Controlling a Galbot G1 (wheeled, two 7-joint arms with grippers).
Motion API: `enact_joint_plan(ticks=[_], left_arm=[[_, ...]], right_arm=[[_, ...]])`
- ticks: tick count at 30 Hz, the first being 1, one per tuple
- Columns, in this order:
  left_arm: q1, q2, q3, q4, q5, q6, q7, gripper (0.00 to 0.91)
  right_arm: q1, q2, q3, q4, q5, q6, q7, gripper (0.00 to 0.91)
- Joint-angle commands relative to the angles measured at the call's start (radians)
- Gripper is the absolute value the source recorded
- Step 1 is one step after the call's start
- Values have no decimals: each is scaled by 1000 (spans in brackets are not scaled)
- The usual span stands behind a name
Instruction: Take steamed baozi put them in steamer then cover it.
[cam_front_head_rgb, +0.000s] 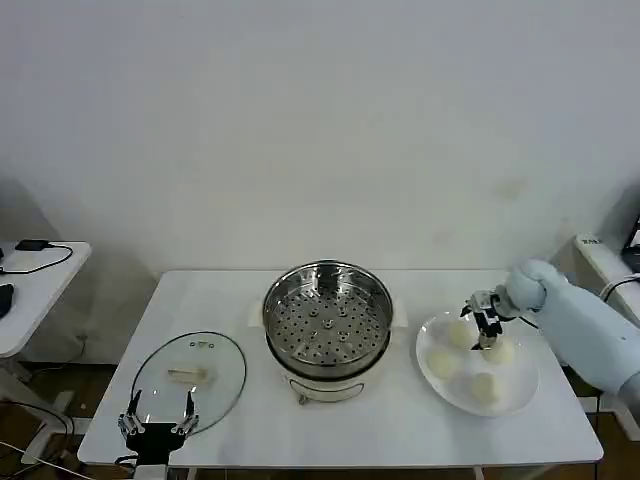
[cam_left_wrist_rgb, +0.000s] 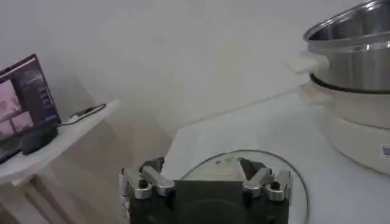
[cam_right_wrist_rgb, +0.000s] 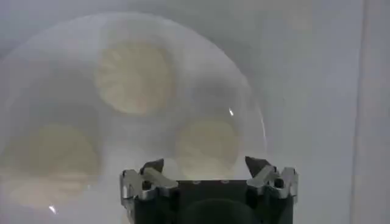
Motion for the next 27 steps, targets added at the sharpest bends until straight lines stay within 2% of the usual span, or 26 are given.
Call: enact_joint_plan(ticks=[1,4,6,8,19,24,27], left_arm=[[5,-2,0,0,2,-4,-4,907],[8,-2,0,-1,2,-5,-6,907],[10,-3,1,-1,2,-6,-7,907],[11,-4,1,-2,3,-6,-9,907],[13,-2,1,-8,2,-5,-12,907],[12,-1,2,-5,2,-5,-13,907],[10,0,4,-2,1,-5,-14,907]], right_arm=[[18,39,-25,-49,-5,1,2,766],[19,39,-27,-49,-5,-4,1,705],[18,37,-27,-48,-5,-5,-1,584],[17,31,-30,-42,-6,-5,-4,554],[25,-10,-36,14,11,-6,-2,554],[88,-85,-62,107,48,-9,-1,554],[177,-136,-120,172,78,-7,-1,554]])
